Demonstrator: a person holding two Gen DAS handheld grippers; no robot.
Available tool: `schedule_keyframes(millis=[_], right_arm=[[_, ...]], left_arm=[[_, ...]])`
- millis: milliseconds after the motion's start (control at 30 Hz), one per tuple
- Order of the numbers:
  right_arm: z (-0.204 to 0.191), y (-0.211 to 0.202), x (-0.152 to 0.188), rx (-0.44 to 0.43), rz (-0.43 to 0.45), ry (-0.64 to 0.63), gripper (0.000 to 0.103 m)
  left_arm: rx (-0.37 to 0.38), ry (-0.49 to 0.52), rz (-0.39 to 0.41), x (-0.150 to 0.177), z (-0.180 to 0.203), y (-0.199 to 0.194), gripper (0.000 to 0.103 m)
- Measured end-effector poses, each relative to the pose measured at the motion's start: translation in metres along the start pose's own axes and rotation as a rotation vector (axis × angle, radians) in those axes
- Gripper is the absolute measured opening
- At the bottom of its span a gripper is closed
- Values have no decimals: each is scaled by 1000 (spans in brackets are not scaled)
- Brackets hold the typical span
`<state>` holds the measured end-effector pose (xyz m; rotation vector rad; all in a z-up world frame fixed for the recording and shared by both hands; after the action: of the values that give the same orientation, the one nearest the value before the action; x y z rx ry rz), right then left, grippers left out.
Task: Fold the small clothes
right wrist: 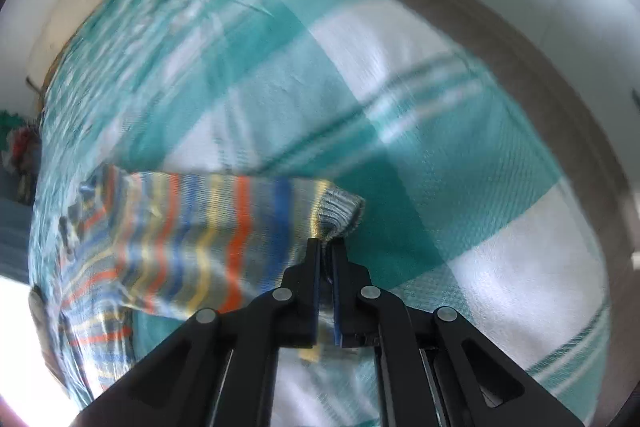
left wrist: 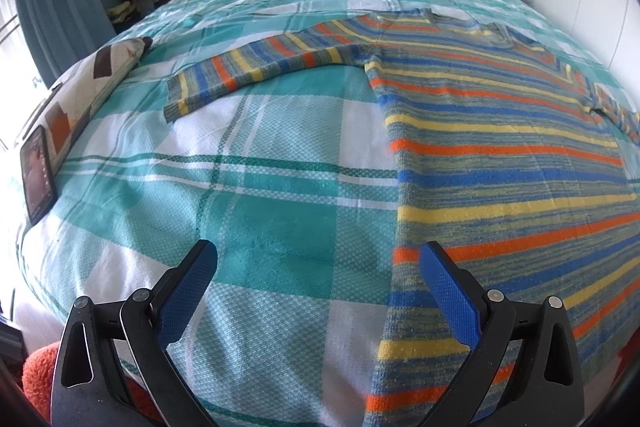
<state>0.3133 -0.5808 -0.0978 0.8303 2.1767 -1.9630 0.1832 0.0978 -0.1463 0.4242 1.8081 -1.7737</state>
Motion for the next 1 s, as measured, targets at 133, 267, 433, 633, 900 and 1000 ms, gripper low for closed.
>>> schedule_keyframes(millis=[133,267,433,633,900,1000], right_arm=[[-77,-57,-28,-84,128,-127,5],[-199,-81,-58,-278,181,-271,5],[-330,-46,-63,-553,143,-365,13],[-339,-27,-52,-518,160,-421,61],[-272,41,54,-48,-13,-985,66],[-259,73,71,37,-1,-979,63]], left_arm=[[17,-3,0,-1,1,0,101],[25,-13,3,-5,-1,1,101],[31,-70,-15,-7,-11,3,101],[35,-121,-27,-5,-22,4,101],[26,-97,-22,-6,-15,7,101],[9,-76,-38,-5,-11,12,101]])
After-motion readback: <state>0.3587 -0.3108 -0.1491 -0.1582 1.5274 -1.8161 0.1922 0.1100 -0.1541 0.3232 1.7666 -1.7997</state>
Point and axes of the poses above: each gripper's, at about its wrist camera, not at the fingertips, and y roughly the way its jaws point, z to its right, x to its underside, the point moved 2 cm from there along y, roughly the way its jaws point, and after that the axes turned 12 degrees about -y, right-handed, at the moved point
